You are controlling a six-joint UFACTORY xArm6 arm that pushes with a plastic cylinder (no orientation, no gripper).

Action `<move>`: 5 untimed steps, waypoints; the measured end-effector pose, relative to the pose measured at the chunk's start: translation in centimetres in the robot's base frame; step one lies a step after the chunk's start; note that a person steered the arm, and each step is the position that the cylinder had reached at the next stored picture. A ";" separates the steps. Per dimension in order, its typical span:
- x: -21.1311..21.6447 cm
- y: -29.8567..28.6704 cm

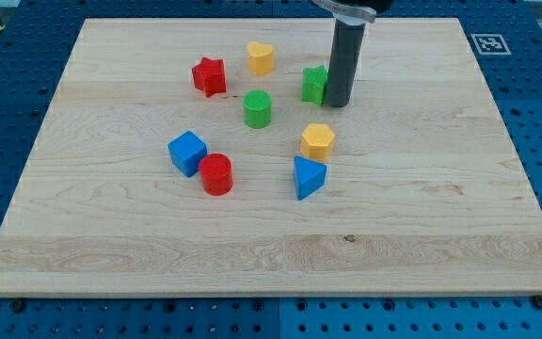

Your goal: Slide the green star closer to the yellow heart

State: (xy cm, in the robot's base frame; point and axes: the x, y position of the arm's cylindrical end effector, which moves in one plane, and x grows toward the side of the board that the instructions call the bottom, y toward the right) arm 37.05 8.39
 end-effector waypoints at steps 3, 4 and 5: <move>-1.6 -2.1; -2.9 -3.5; -3.2 -3.6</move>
